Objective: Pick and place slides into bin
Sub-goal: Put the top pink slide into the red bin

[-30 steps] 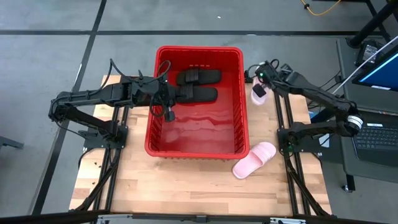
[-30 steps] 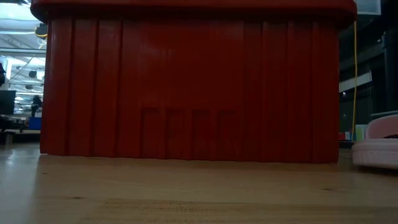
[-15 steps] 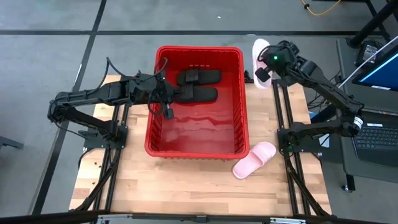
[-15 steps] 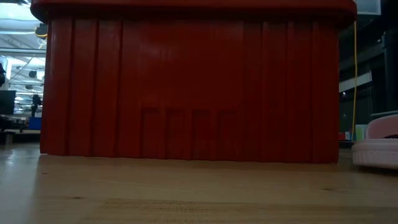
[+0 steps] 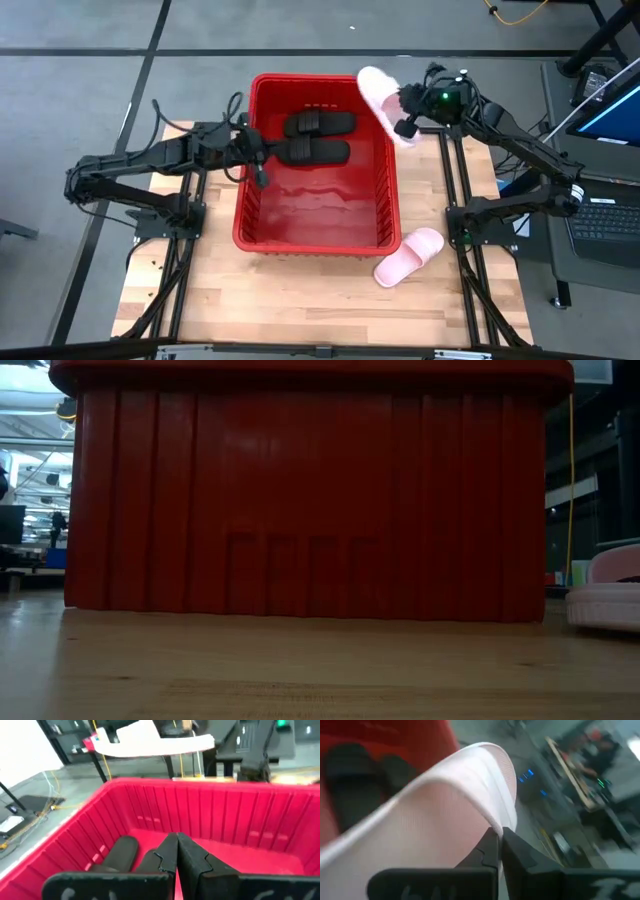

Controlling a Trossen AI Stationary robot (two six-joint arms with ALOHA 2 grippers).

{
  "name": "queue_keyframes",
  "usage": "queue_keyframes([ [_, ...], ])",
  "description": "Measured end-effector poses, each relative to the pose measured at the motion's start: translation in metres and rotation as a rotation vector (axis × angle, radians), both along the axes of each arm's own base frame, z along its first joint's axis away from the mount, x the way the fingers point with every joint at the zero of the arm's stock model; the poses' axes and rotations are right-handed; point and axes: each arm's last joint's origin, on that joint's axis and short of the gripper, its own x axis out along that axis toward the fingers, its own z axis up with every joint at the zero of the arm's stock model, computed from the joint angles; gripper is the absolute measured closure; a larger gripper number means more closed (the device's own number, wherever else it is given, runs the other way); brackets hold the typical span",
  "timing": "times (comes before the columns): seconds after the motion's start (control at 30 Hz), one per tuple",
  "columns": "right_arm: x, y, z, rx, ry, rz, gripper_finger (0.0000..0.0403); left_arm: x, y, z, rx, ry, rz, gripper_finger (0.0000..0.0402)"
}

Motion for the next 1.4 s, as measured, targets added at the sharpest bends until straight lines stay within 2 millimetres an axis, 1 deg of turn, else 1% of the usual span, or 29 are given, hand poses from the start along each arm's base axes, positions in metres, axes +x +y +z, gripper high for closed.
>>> queue_keyframes([
  [0.17, 0.012, 0.009, -0.003, -0.008, 0.037, 0.172, 0.0393, -0.021, -0.004, -0.007, -0.011, -0.073, 0.012, 0.0401],
  [0.33, 0.032, 0.013, -0.012, -0.029, 0.1, 0.323, 0.0393, -0.041, -0.008, 0.0, -0.015, -0.139, 0.016, 0.04],
  [0.5, 0.056, 0.012, -0.021, -0.076, 0.112, 0.404, 0.0393, -0.052, -0.01, 0.005, -0.009, -0.169, 0.015, 0.04],
  [0.6, 0.07, 0.012, -0.027, -0.084, 0.106, 0.483, 0.0393, -0.054, -0.01, 0.004, -0.011, -0.155, 0.015, 0.04],
  [0.67, 0.08, 0.012, -0.028, -0.091, 0.124, 0.519, 0.0393, -0.055, -0.01, 0.002, -0.015, -0.131, 0.017, 0.0401],
  [0.9, 0.114, 0.008, -0.008, -0.046, 0.142, 0.599, 0.0393, -0.056, -0.01, -0.002, -0.021, -0.088, 0.023, 0.04],
  [1.0, 0.13, 0.004, -0.005, -0.007, 0.171, 0.632, 0.0393, -0.056, -0.01, -0.003, -0.016, -0.072, 0.022, 0.04],
  [1.17, 0.153, 0.004, -0.016, 0.013, 0.239, 0.672, 0.0393, -0.057, -0.011, -0.006, -0.02, -0.047, 0.022, 0.04],
  [1.27, 0.161, 0.009, -0.029, 0.007, 0.313, 0.723, 0.0393, -0.057, -0.011, -0.006, -0.021, -0.044, 0.022, 0.04],
  [1.4, 0.168, 0.019, -0.04, 0.011, 0.355, 0.766, 0.0393, -0.057, -0.011, -0.006, -0.021, -0.044, 0.02, 0.04],
])
